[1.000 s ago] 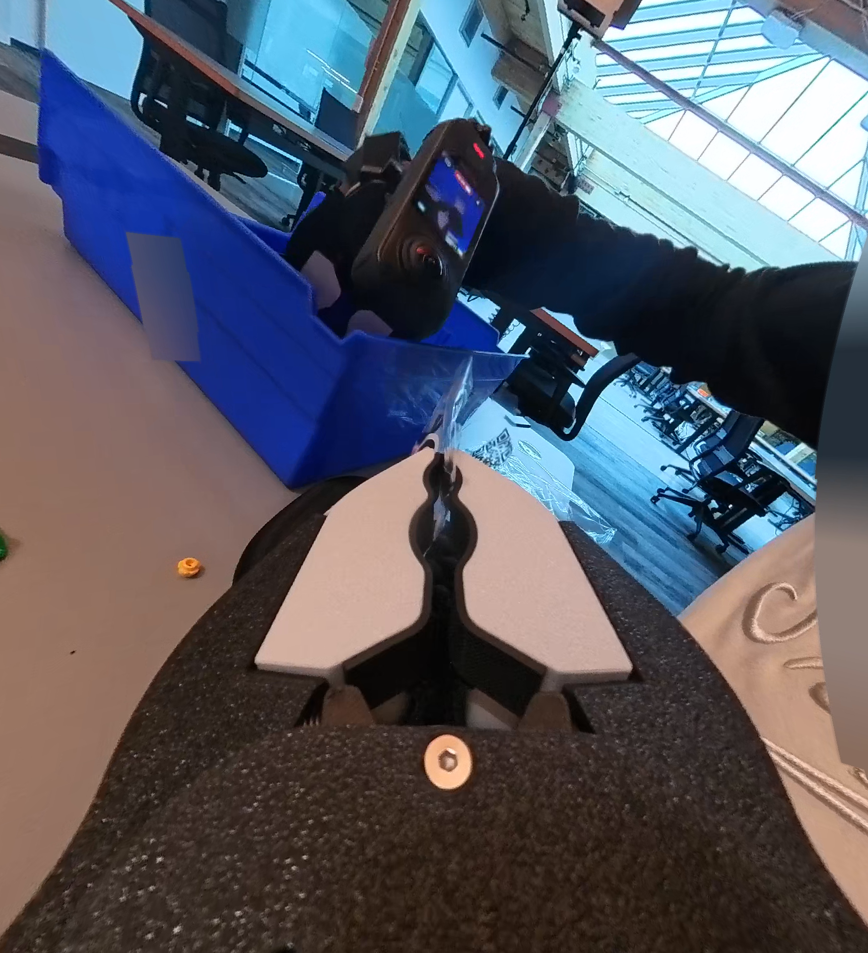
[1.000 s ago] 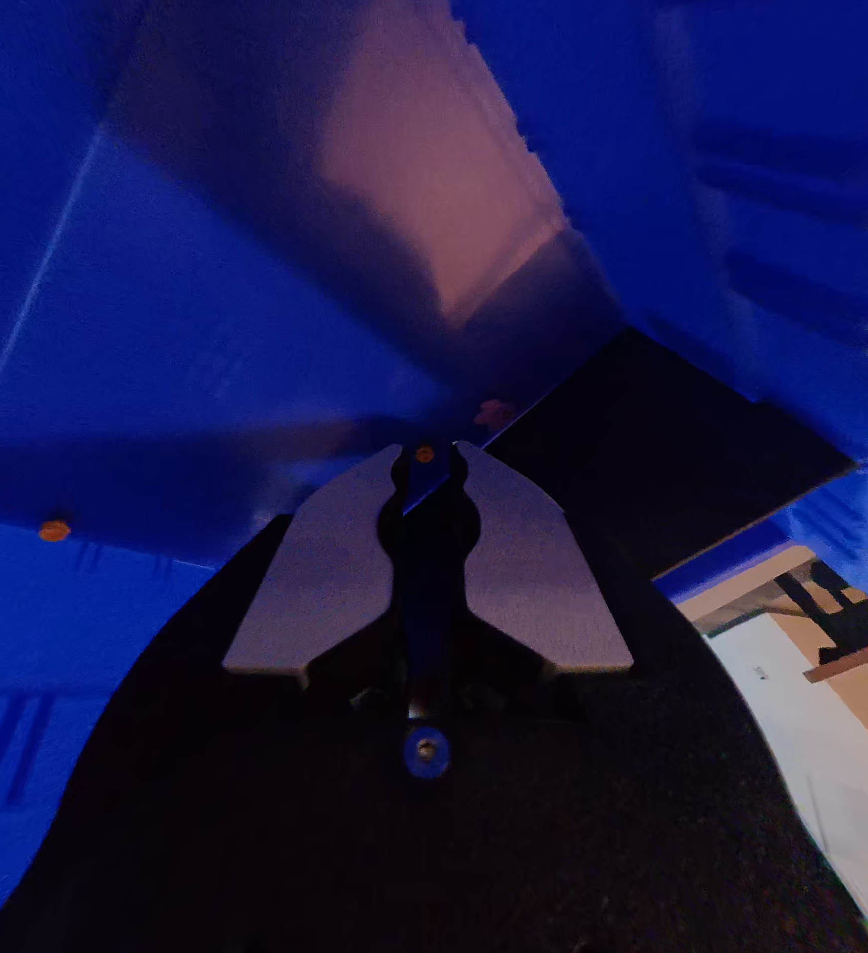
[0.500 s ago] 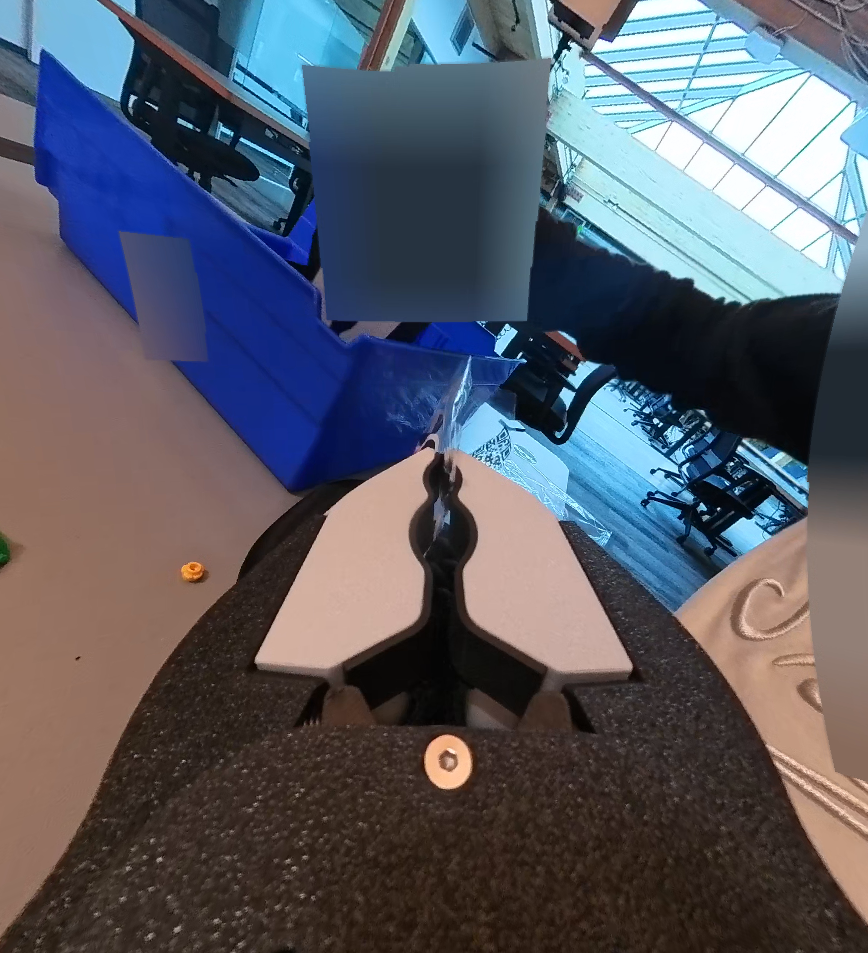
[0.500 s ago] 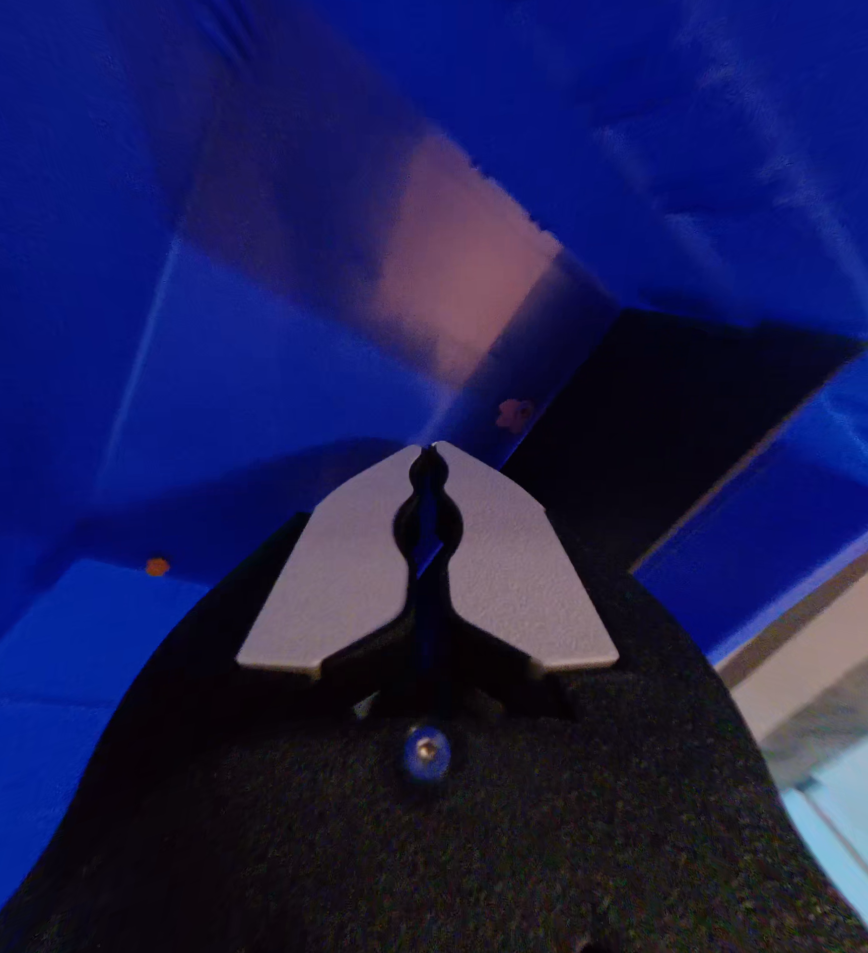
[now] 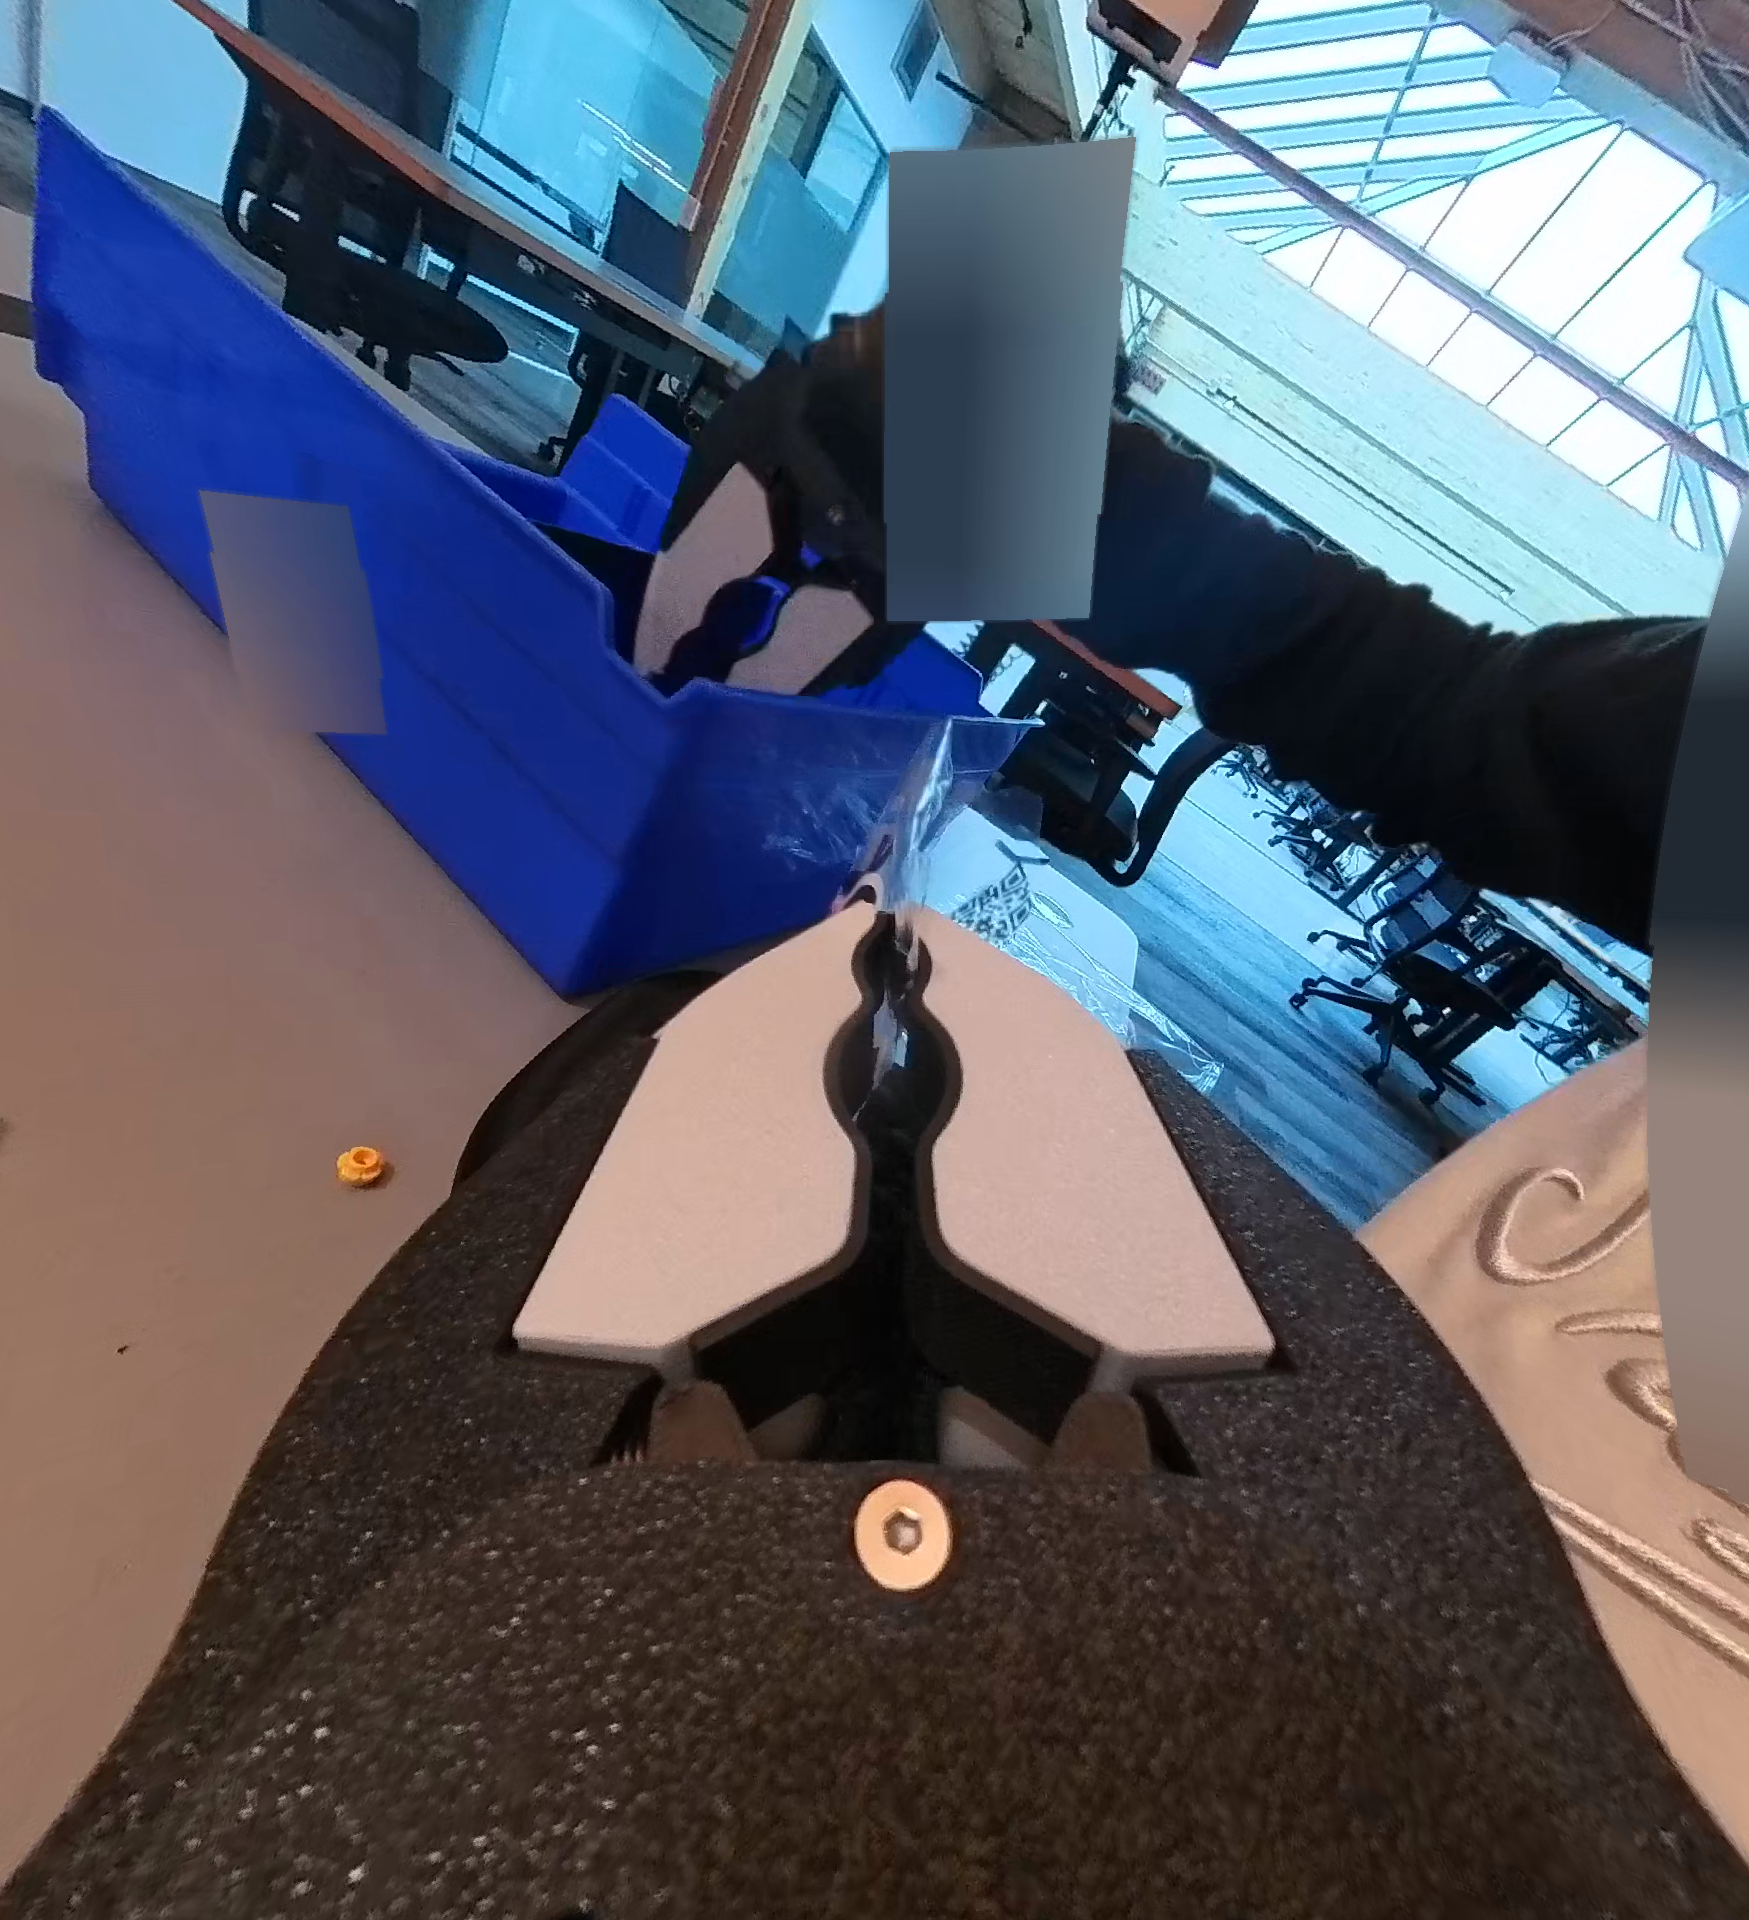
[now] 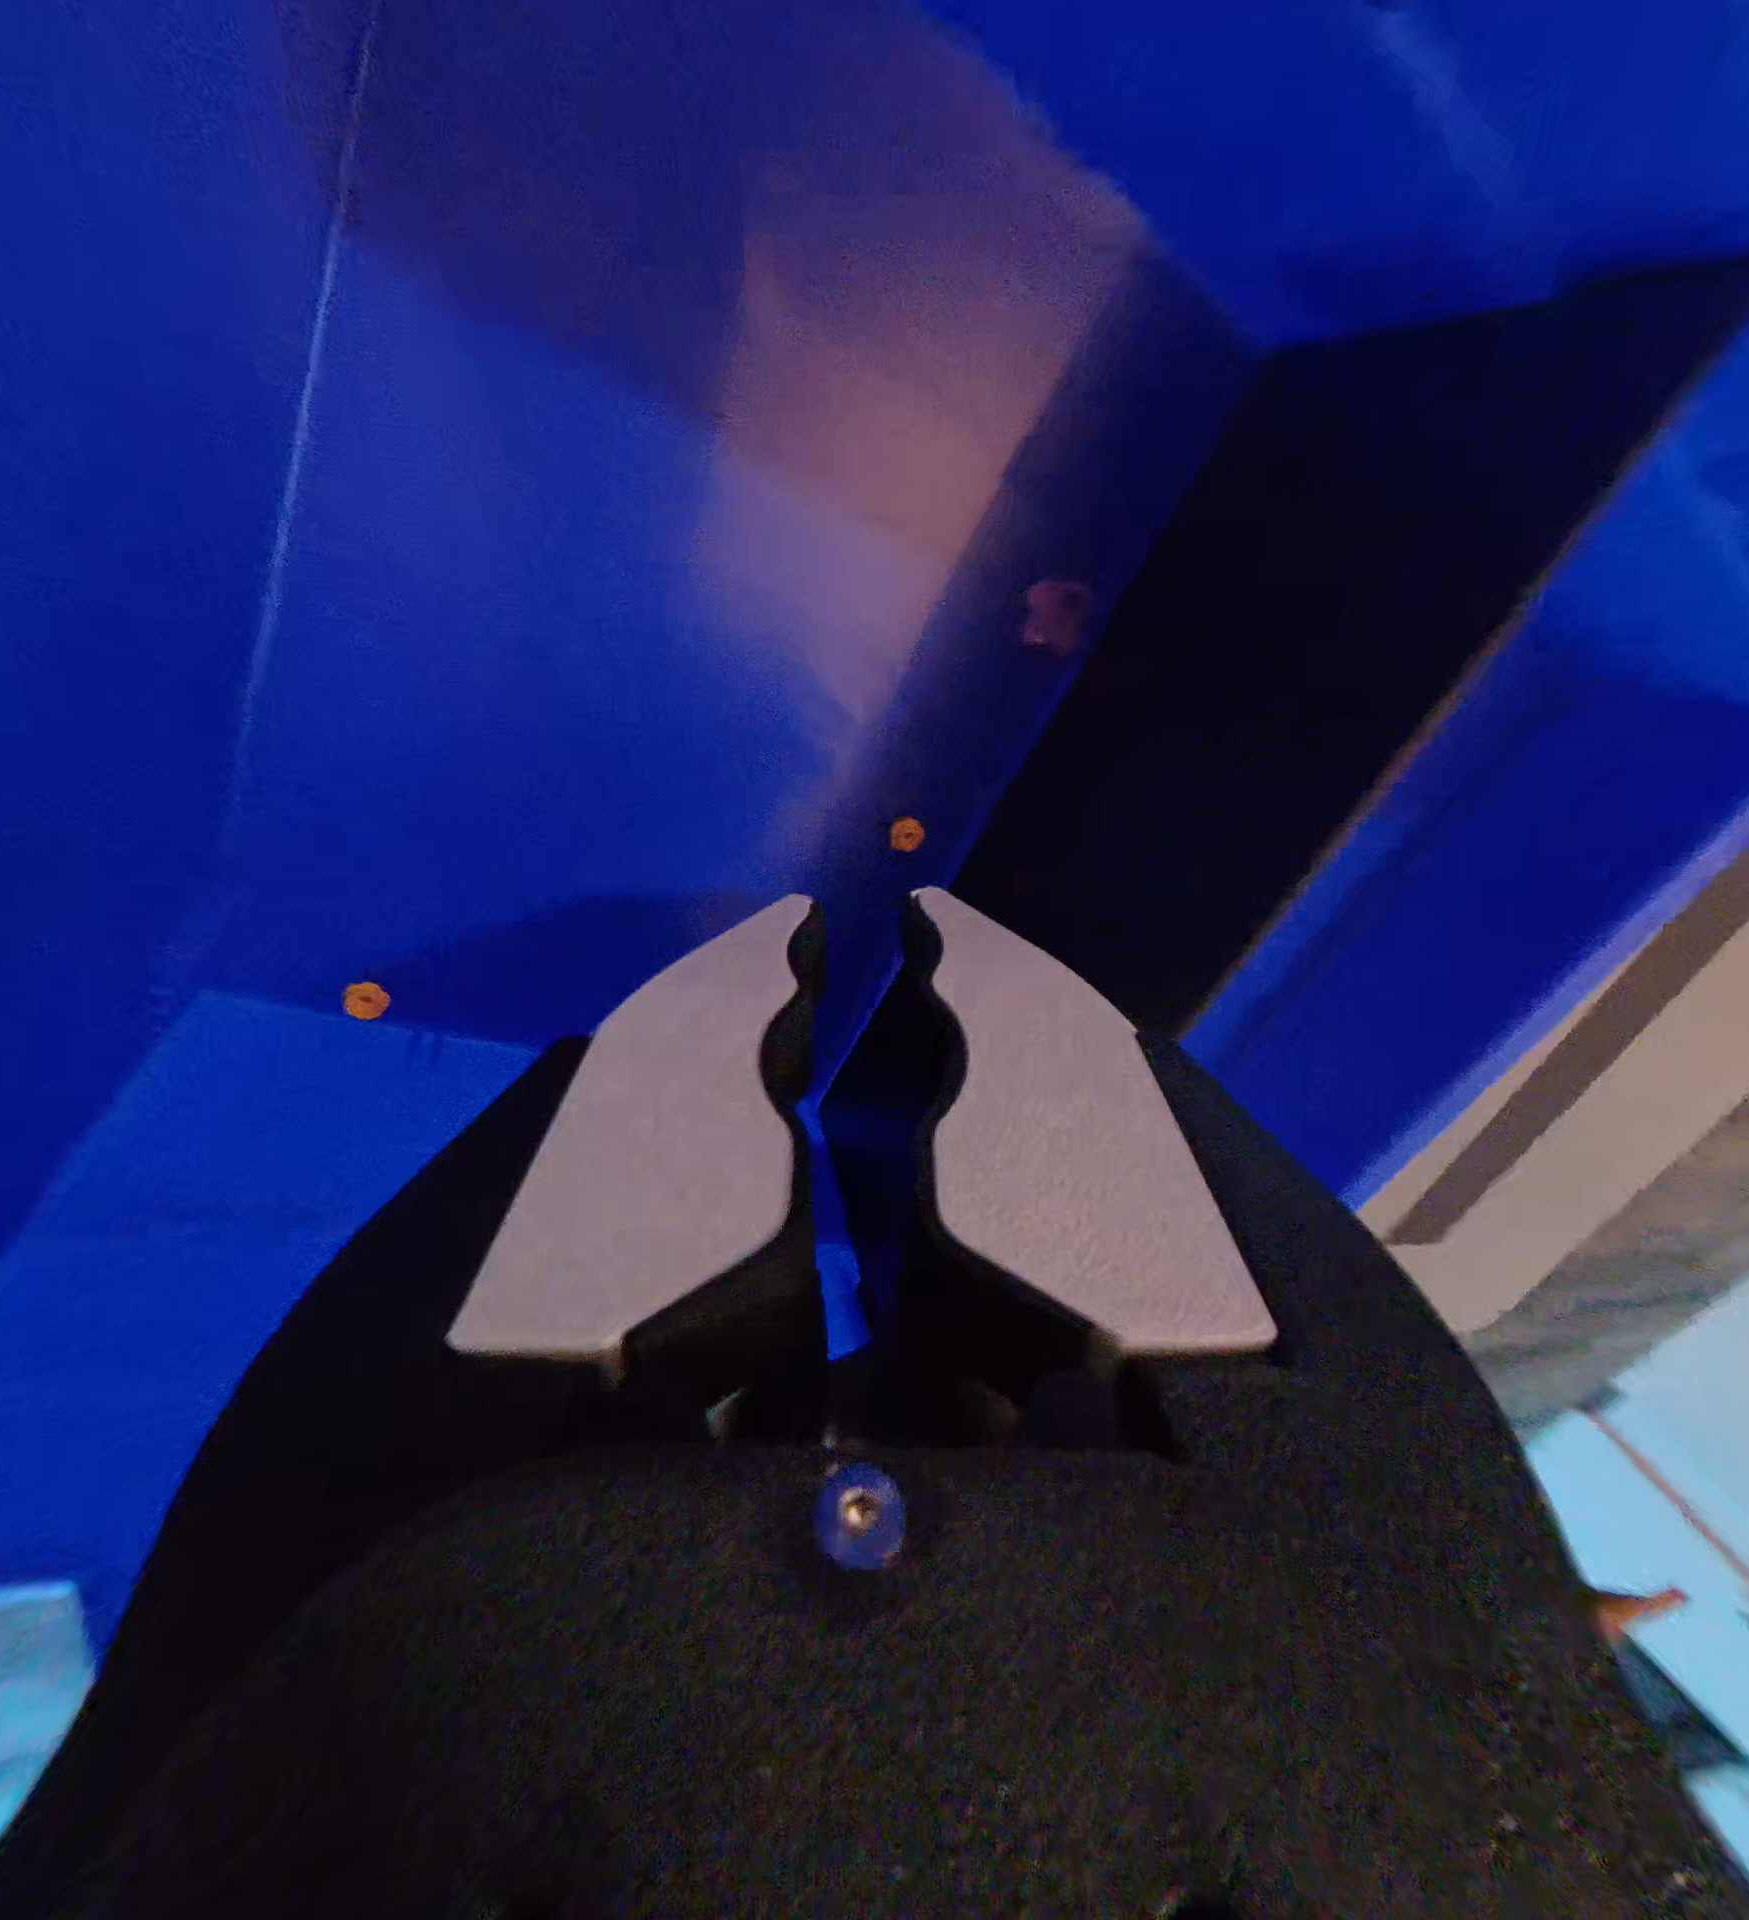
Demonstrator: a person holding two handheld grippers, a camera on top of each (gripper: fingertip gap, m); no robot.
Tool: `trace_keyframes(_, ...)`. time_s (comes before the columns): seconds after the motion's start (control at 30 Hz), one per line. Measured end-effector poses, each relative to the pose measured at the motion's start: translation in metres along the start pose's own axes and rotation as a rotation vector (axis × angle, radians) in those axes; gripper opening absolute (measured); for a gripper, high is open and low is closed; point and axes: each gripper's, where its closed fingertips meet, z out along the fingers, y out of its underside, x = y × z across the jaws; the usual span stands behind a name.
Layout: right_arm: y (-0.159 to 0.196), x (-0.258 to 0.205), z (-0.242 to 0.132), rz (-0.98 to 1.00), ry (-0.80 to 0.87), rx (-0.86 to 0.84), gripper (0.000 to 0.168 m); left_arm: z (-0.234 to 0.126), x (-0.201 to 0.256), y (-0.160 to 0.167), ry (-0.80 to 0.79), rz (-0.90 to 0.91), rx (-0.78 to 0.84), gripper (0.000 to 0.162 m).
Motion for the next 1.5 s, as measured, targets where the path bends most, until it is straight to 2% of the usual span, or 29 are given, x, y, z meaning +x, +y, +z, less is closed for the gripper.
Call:
trace_keyframes(0.13,0.0,0.009,0.014,-0.254,0.072,-0.152,0.016,0.001,0.001,0.0,-0.006,0.009,-0.002,0.0)
trace_keyframes(0.3,-0.013,0.007,0.017,-0.381,0.0,-0.149,0.018,-0.001,-0.004,0.0,-0.019,-0.004,0.008,0.0)
trace_keyframes(0.5,-0.005,0.007,0.021,-0.428,-0.045,-0.155,0.024,-0.001,-0.006,0.0,-0.011,-0.014,0.009,0.0)
trace_keyframes(0.63,-0.005,0.004,0.024,-0.482,-0.039,-0.105,0.022,-0.001,-0.007,-0.001,-0.008,-0.023,0.016,0.0)
trace_keyframes(0.9,0.0,0.004,0.026,-0.509,-0.078,-0.132,0.021,0.001,-0.008,-0.001,-0.009,-0.027,0.018,0.0)
trace_keyframes(1.03,-0.001,0.004,0.028,-0.53,-0.088,-0.122,0.016,0.001,-0.008,-0.001,-0.009,-0.027,0.019,0.0)
trace_keyframes(1.33,0.002,0.003,0.03,-0.579,-0.124,-0.137,0.015,0.001,-0.008,-0.002,-0.006,-0.036,0.026,0.0)
trace_keyframes(1.5,0.001,0.003,0.033,-0.606,-0.135,-0.128,0.002,0.001,-0.008,-0.002,-0.007,-0.038,0.03,0.0)
